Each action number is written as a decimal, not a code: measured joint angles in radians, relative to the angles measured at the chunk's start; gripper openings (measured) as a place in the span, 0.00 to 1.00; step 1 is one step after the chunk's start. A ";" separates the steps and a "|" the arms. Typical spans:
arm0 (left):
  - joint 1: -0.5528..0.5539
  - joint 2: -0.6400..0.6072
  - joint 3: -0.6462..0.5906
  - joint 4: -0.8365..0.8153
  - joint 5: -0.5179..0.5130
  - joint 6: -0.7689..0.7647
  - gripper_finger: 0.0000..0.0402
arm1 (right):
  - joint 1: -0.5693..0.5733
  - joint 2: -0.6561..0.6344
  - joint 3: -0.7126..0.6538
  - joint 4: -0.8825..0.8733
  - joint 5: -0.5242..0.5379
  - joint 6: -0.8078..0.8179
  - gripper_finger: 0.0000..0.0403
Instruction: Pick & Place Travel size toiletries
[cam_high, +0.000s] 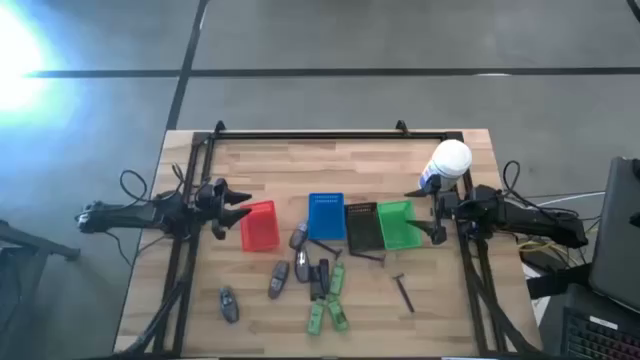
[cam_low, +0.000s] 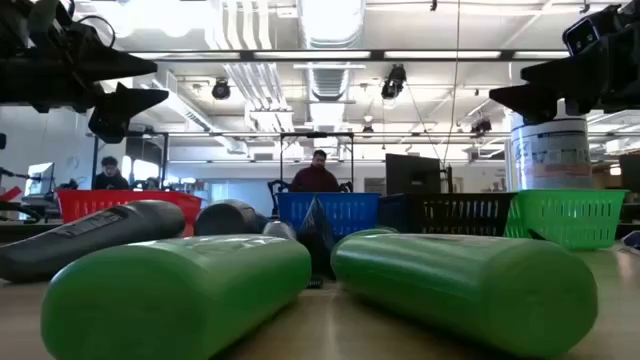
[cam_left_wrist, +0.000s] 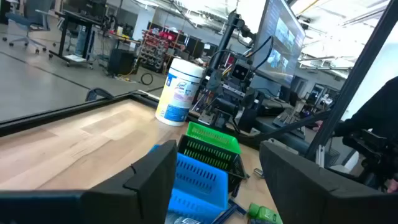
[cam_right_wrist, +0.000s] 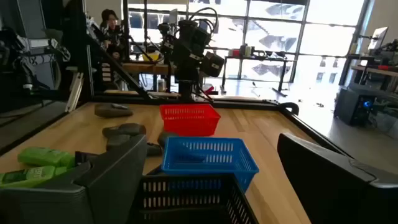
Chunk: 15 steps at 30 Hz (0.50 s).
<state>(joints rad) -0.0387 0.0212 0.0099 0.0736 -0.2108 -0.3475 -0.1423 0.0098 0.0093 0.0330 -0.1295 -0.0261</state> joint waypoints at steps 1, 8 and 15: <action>0.000 0.000 0.000 0.000 0.000 0.000 0.59 | 0.000 0.000 0.000 0.000 0.000 0.000 0.89; 0.000 0.000 0.000 0.000 0.000 0.000 0.59 | 0.000 0.000 0.000 0.000 0.000 0.000 0.85; 0.000 0.000 0.000 0.000 0.000 0.000 0.59 | 0.000 0.000 0.000 0.003 -0.001 0.030 0.80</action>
<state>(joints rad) -0.0390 0.0214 0.0099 0.0735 -0.2108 -0.3476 -0.1421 0.0097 0.0092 0.0355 -0.1308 0.0041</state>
